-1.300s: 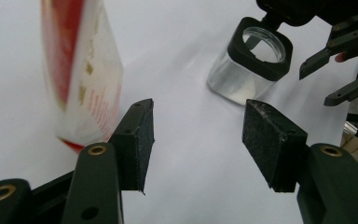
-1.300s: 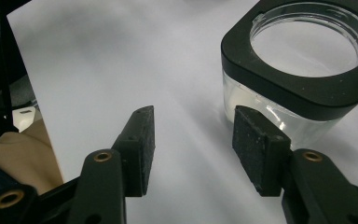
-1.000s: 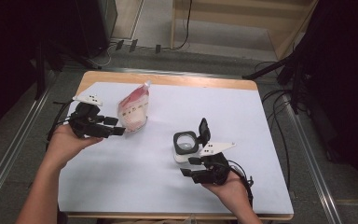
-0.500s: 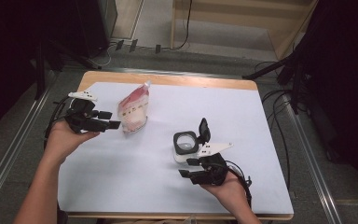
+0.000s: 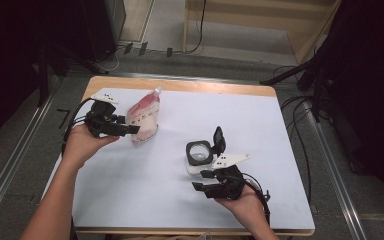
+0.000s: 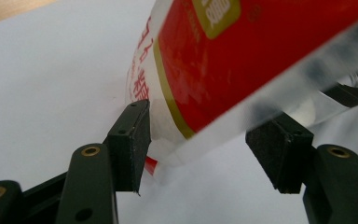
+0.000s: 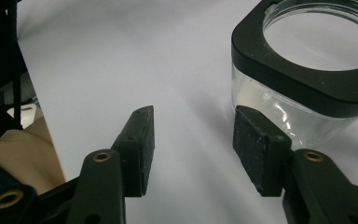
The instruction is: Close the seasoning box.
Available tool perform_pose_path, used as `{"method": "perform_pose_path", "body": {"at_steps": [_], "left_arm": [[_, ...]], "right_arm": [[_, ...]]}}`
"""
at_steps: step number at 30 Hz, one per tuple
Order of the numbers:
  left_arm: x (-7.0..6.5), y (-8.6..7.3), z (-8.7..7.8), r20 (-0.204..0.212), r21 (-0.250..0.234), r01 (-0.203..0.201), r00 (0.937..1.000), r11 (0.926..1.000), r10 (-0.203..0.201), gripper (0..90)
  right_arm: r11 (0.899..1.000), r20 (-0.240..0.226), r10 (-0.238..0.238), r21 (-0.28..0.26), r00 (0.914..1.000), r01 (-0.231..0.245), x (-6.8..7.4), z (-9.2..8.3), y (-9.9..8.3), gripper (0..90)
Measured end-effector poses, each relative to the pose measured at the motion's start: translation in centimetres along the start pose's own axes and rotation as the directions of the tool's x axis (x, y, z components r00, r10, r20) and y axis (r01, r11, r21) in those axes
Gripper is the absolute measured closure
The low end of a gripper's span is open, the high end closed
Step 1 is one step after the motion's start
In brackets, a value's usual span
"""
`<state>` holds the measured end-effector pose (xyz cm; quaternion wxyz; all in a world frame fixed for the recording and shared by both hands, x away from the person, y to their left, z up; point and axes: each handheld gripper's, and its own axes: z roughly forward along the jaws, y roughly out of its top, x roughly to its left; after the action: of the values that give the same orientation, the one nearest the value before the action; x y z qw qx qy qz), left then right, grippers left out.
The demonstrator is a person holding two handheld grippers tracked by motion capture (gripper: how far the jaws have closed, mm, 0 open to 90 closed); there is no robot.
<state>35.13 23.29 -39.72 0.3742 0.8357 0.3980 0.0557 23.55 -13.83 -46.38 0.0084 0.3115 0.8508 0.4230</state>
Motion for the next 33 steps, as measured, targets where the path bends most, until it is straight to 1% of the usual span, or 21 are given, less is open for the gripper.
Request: {"method": "perform_pose_path", "body": {"at_steps": [1, 2, 5, 6, 7, 9, 11, 15, 16, 17, 19, 22, 25, 26, 27, 29, 30, 31, 33], "left_arm": [[0.0, 0.1, 0.1, -0.005, -0.009, 0.004, 1.0, 0.9999, -0.004, 41.7], [0.1, 0.1, 0.2, 0.0, -0.018, 0.012, 0.9999, 0.9998, -0.012, 42.1], [0.2, 0.4, 0.4, -0.004, -0.039, 0.017, 0.9998, 0.9991, -0.018, 45.0], [0.2, 0.5, 0.5, -0.014, -0.045, 0.017, 0.9997, 0.9988, -0.018, 45.9], [0.3, 0.5, 0.6, -0.014, -0.049, 0.022, 0.9996, 0.9986, -0.023, 47.1], [0.3, 0.6, 0.8, -0.031, -0.046, 0.023, 0.9992, 0.9987, -0.024, 49.6], [0.3, 0.7, 1.0, -0.047, -0.035, 0.023, 0.9986, 0.9991, -0.024, 54.6], [0.4, 0.7, 1.3, -0.07, -0.034, 0.024, 0.9972, 0.9991, -0.026, 62.4], [0.3, 0.6, 1.4, -0.084, -0.042, 0.024, 0.9961, 0.9988, -0.027, 65.8], [0.3, 0.6, 1.4, -0.09, -0.042, 0.02, 0.9956, 0.9989, -0.024, 67.6], [0.2, 0.7, 1.5, -0.1, -0.042, 0.025, 0.9945, 0.9988, -0.029, 72.4], [0.3, 0.6, 1.7, -0.094, -0.056, 0.045, 0.9943, 0.9974, -0.05, 76.9], [0.6, 0.6, 1.7, -0.071, -0.058, 0.059, 0.9955, 0.9966, -0.063, 80.9], [0.7, 0.6, 1.7, -0.059, -0.057, 0.062, 0.9961, 0.9964, -0.065, 83.5], [0.8, 0.6, 1.7, -0.049, -0.059, 0.079, 0.9954, 0.9951, -0.082, 85.4], [0.9, 0.7, 1.7, -0.043, -0.05, 0.08, 0.9957, 0.9955, -0.082, 88.2], [0.9, 0.8, 1.7, -0.039, -0.049, 0.087, 0.9953, 0.995, -0.089, 89.1], [0.9, 0.8, 1.7, -0.039, -0.044, 0.097, 0.9943, 0.9943, -0.099, 89.9], [1.1, 1.1, 1.6, -0.024, -0.03, 0.119, 0.9925, 0.9924, -0.12, 90.0]], "right_arm": [[1.0, 0.0, 0.001, 0.0, 1.0, -0.001, 0.0, 0.0, 0.0, 48.8], [1.0, 0.002, 0.002, 0.001, 1.0, -0.002, 0.0, 0.0, 0.0, 48.8], [1.0, 0.004, 0.005, 0.004, 1.0, -0.005, 0.1, 0.0, 0.0, 48.8], [1.0, 0.004, 0.006, 0.005, 1.0, -0.006, 0.1, 0.1, 0.0, 48.8], [1.0, 0.003, 0.005, 0.005, 1.0, -0.005, 0.0, 0.1, 0.0, 48.8], [1.0, 0.003, 0.006, 0.004, 1.0, -0.006, 0.0, 0.3, 0.0, 48.8], [1.0, 0.005, 0.006, 0.009, 1.0, -0.006, 0.1, 0.4, 0.1, 48.8], [1.0, 0.001, -0.002, 0.001, 1.0, 0.002, 0.2, 0.5, 0.3, 48.5], [1.0, 0.0, 0.0, -0.001, 1.0, 0.0, 0.2, 0.6, 0.3, 48.5], [1.0, -0.002, -0.006, -0.005, 1.0, 0.006, 0.3, 0.6, 0.4, 48.4], [1.0, -0.003, -0.01, -0.011, 0.9999, 0.01, 0.4, 0.7, 0.5, 48.2], [1.0, -0.007, -0.023, -0.02, 0.9997, 0.023, 0.6, 0.9, 0.6, 48.0], [0.999, -0.023, -0.025, -0.031, 0.9994, 0.024, 0.9, 0.9, 0.9, 47.6], [0.999, -0.025, -0.026, -0.04, 0.9993, 0.025, 0.9, 0.8, 1.0, 47.4], [0.999, -0.025, -0.024, -0.044, 0.9994, 0.023, 0.9, 0.7, 1.1, 47.3], [0.999, -0.021, -0.022, -0.05, 0.9995, 0.021, 0.9, 0.7, 1.3, 47.1], [0.998, -0.02, -0.03, -0.053, 0.9994, 0.028, 0.9, 0.8, 1.4, 47.0], [0.998, -0.02, -0.032, -0.051, 0.9993, 0.031, 1.0, 0.8, 1.5, 46.9], [0.998, -0.016, -0.046, -0.044, 0.9988, 0.045, 1.1, 0.9, 1.8, 46.5]]}}
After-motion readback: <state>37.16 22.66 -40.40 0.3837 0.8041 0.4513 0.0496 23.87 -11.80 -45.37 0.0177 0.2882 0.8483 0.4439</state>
